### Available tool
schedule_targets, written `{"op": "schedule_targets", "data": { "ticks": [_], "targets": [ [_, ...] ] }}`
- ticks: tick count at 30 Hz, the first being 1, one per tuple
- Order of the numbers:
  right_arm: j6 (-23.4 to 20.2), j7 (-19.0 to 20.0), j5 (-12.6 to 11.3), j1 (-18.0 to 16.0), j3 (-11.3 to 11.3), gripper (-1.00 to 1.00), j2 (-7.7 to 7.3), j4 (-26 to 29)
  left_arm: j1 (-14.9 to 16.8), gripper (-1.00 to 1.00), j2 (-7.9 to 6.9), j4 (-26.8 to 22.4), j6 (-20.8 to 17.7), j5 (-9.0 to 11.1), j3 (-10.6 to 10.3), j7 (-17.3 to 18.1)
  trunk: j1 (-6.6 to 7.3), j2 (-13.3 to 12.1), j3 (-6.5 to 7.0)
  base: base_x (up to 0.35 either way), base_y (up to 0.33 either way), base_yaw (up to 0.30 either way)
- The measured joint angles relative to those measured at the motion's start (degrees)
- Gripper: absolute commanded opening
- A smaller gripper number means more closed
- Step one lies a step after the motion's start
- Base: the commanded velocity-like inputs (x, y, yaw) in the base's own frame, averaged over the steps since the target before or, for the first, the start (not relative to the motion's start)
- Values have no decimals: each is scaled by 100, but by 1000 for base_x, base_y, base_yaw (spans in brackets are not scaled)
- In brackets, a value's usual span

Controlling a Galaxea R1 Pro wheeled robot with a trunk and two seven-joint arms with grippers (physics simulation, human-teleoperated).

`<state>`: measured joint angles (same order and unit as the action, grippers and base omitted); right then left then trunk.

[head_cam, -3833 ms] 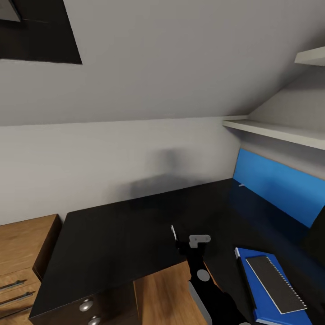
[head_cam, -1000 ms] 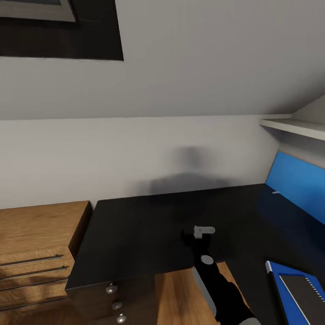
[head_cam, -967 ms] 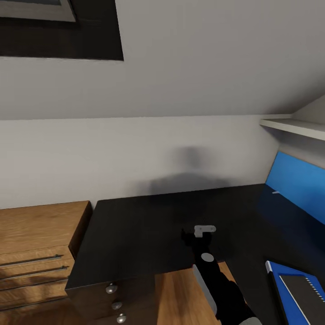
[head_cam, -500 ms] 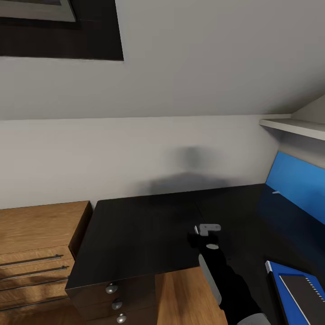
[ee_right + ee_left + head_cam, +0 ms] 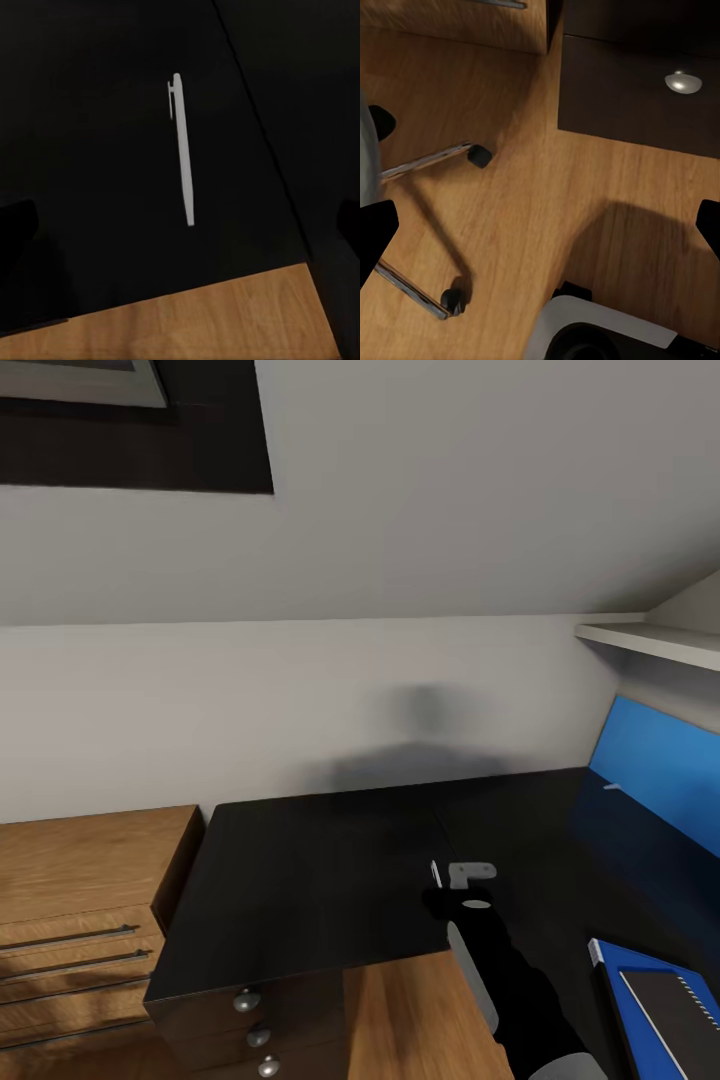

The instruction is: In the bedroom, organize the workspace by keeping the computer under the desk, ensuring the monitor is on the desk, placing the keyboard on the desk next to the monitor, placing the mouse on the desk next to the keyboard, moving the folder from the swivel chair onto the desk next to the mouse, stacking the notebook on top of the folder with the pen on top of the notebook, and positioning the swivel chair next to the desk.

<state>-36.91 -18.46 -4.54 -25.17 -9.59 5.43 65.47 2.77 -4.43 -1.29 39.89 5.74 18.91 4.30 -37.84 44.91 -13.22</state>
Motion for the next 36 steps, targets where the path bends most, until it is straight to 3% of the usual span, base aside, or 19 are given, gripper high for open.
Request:
{"op": "schedule_targets", "data": {
  "ticks": [36],
  "targets": [
    [57, 24, -8, 17, -27, 100, -5, -104, 0, 100, 5, 5, -32, 0, 1, -8, 1, 0, 0, 117, -11, 0]
  ]
}}
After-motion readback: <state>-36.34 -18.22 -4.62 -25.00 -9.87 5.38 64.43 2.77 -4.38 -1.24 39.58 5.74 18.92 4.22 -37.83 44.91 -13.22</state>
